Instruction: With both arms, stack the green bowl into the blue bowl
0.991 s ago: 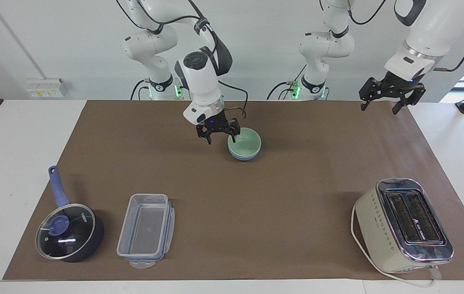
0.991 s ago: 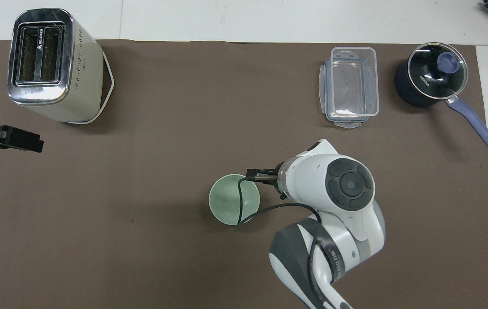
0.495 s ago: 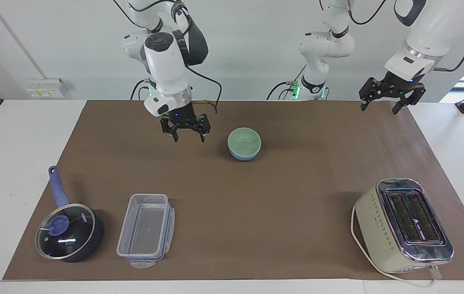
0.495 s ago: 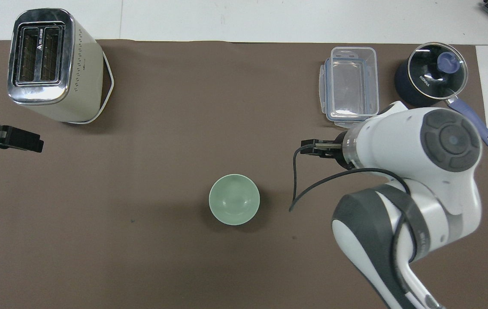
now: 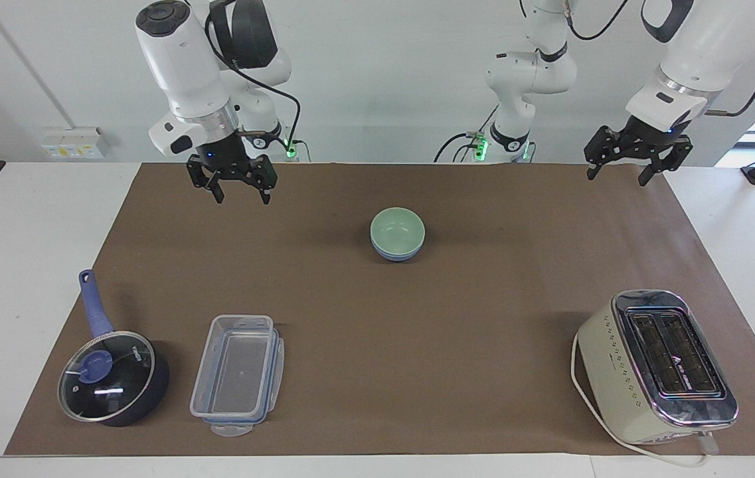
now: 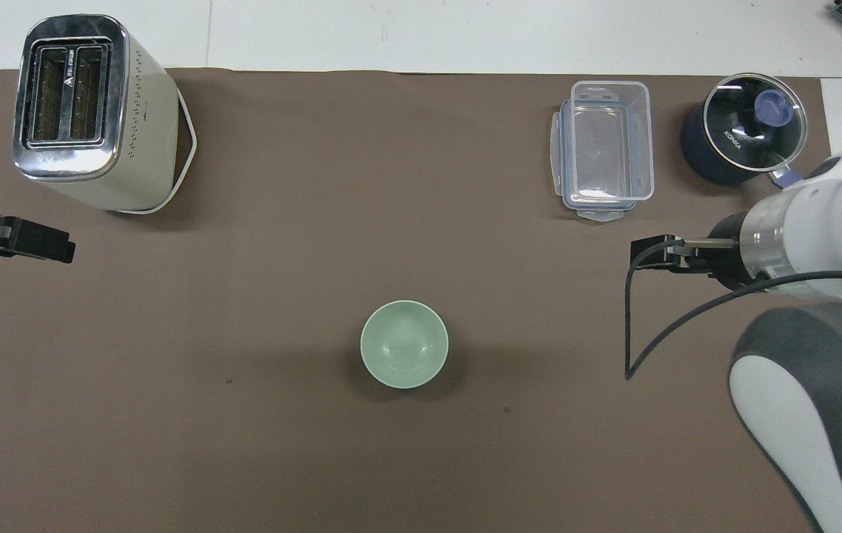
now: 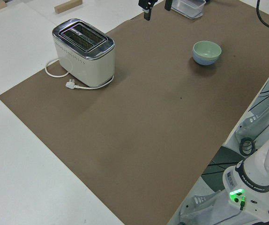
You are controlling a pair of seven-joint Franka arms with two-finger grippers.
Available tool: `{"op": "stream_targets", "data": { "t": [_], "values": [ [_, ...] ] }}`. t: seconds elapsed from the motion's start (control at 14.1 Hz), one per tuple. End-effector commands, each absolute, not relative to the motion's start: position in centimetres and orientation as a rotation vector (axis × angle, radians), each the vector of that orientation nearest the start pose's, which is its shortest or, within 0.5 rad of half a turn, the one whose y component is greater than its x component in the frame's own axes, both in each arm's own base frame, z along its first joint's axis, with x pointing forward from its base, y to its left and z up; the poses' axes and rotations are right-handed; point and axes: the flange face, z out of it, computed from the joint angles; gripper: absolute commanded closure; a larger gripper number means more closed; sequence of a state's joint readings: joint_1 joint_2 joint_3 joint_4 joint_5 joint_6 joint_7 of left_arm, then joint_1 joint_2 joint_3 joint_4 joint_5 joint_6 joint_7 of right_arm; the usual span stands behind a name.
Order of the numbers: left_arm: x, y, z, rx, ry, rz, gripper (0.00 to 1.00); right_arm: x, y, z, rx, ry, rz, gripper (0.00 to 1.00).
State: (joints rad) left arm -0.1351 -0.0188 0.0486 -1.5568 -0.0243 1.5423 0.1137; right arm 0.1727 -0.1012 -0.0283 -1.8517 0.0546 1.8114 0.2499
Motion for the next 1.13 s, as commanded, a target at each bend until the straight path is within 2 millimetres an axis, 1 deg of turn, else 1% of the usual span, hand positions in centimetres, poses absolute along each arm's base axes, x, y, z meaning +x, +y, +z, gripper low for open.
{"op": "stream_targets", "data": {
  "t": [0.0, 0.07, 0.14, 0.42, 0.71, 0.92, 1.06],
  "values": [
    [54.0, -4.6, 64.4, -3.164, 0.316, -0.006, 0.00, 52.2, 5.3, 57.0, -3.086, 0.183, -0.008, 0.00],
    [54.0, -4.5, 64.4, -3.162, 0.316, -0.006, 0.00, 51.8, 4.0, 56.9, -3.090, 0.163, 0.032, 0.00],
    [53.9, -4.5, 64.4, -3.161, 0.314, -0.008, 0.00, 51.7, 2.6, 57.0, -3.090, 0.148, 0.035, 0.00],
    [54.0, -4.4, 64.4, -3.161, 0.309, -0.011, 0.00, 51.9, -0.3, 58.3, -3.086, 0.166, -0.009, 0.00],
    [54.0, -4.5, 64.4, -3.161, 0.314, -0.011, 0.00, 52.1, -1.2, 61.5, -3.097, 0.223, -0.090, 0.00],
    [54.0, -4.5, 64.4, -3.161, 0.314, -0.008, 0.00, 51.8, -1.4, 64.0, -3.095, 0.303, -0.095, 0.00],
    [54.0, -4.5, 64.4, -3.161, 0.316, -0.011, 0.00, 51.5, -1.8, 65.7, -3.114, 0.316, -0.110, 0.00]
  ]
}}
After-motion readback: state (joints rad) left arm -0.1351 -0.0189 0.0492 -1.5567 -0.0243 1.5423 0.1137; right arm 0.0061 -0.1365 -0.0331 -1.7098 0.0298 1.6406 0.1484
